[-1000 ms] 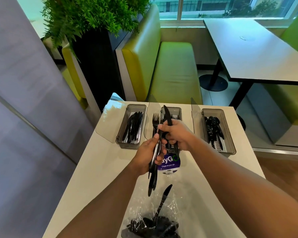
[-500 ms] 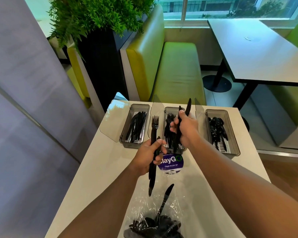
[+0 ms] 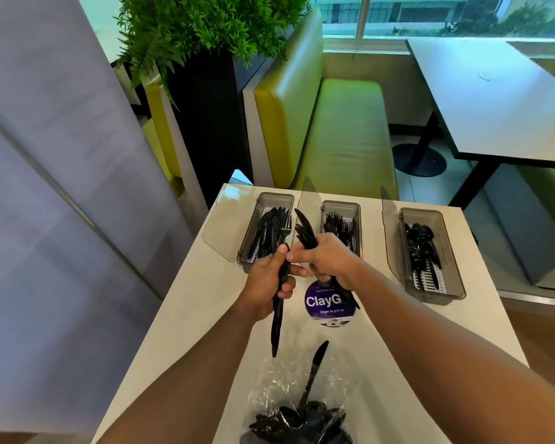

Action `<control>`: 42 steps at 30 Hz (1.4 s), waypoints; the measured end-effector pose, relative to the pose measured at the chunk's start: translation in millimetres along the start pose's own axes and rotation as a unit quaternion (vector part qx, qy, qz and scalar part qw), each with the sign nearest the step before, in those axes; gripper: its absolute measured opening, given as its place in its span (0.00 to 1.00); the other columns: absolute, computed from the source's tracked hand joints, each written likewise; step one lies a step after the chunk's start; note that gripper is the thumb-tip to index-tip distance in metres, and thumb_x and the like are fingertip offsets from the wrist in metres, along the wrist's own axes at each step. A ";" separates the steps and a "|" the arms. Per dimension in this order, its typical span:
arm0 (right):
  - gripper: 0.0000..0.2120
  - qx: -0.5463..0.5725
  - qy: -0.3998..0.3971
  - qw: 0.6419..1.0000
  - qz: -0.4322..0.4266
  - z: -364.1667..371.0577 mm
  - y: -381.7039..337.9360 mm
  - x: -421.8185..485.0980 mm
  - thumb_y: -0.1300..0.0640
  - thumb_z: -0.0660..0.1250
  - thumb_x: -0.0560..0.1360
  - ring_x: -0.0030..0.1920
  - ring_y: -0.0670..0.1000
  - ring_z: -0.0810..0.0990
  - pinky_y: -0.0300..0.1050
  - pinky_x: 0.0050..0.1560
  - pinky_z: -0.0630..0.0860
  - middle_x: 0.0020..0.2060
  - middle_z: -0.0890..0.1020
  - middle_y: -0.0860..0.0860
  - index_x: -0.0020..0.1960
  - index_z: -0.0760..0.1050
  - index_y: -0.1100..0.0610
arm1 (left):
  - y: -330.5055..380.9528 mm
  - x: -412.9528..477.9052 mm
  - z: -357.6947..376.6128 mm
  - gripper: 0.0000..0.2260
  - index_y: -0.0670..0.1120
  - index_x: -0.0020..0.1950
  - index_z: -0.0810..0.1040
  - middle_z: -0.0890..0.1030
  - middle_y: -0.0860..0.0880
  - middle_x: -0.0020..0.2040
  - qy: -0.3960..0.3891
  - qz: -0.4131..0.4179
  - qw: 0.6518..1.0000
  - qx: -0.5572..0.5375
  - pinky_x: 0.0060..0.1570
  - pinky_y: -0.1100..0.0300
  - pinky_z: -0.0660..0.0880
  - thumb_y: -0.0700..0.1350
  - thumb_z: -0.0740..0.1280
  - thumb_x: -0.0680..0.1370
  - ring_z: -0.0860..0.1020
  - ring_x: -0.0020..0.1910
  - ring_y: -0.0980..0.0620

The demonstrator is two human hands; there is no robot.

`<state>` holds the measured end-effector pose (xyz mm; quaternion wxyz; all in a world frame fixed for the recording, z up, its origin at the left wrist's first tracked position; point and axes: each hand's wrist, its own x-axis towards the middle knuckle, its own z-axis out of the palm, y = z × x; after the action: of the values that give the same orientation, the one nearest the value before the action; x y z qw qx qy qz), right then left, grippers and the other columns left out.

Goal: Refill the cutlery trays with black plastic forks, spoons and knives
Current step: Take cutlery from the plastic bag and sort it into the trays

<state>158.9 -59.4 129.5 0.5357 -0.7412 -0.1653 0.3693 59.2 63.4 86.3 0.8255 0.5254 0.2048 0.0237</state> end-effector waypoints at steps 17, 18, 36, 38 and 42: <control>0.03 0.207 0.109 0.972 -0.010 -12.8 -9.6 12.3 0.62 0.69 0.79 0.23 0.44 0.66 0.38 0.21 0.64 0.37 0.76 0.52 0.49 0.75 0.58 | 5.2 -0.9 -4.6 0.13 0.37 0.61 0.71 0.84 0.41 0.43 0.010 0.015 0.998 0.052 0.23 0.61 0.67 0.47 0.60 0.86 0.73 0.25 0.51; 0.03 0.214 0.120 0.969 -0.013 -13.1 -9.8 12.4 0.62 0.69 0.79 0.23 0.44 0.66 0.38 0.20 0.64 0.37 0.76 0.52 0.49 0.74 0.58 | 4.2 -0.8 -4.6 0.14 0.37 0.61 0.71 0.84 0.42 0.41 0.008 0.017 0.998 0.056 0.23 0.62 0.66 0.47 0.60 0.85 0.71 0.25 0.52; 0.13 0.273 0.172 0.946 -0.014 9.7 -43.2 49.0 0.50 0.62 0.83 0.33 0.53 0.82 0.51 0.43 0.81 0.29 0.79 0.53 0.51 0.77 0.60 | 5.4 -8.7 -43.4 0.11 0.42 0.52 0.77 0.69 0.49 0.30 0.058 0.040 0.994 0.079 0.25 0.63 0.58 0.47 0.60 0.85 0.62 0.24 0.55; 0.13 0.306 0.173 0.936 0.009 14.4 -50.2 60.4 0.48 0.62 0.83 0.26 0.51 0.76 0.48 0.31 0.80 0.26 0.72 0.51 0.50 0.75 0.58 | 6.4 -8.1 -51.4 0.11 0.41 0.52 0.76 0.67 0.50 0.29 0.063 0.029 0.997 0.042 0.23 0.64 0.58 0.47 0.59 0.85 0.62 0.24 0.56; 0.07 0.243 0.154 0.955 0.076 31.7 -52.3 89.9 0.52 0.65 0.83 0.22 0.45 0.64 0.38 0.20 0.65 0.26 0.68 0.48 0.50 0.73 0.56 | 6.8 -3.4 -61.0 0.11 0.43 0.50 0.75 0.65 0.51 0.29 0.062 0.007 0.997 -0.035 0.22 0.66 0.56 0.47 0.59 0.85 0.60 0.23 0.57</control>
<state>204.3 39.0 139.3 0.6889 -0.6471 0.0704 0.3190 35.2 117.8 71.1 0.8288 0.4953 0.2511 0.0688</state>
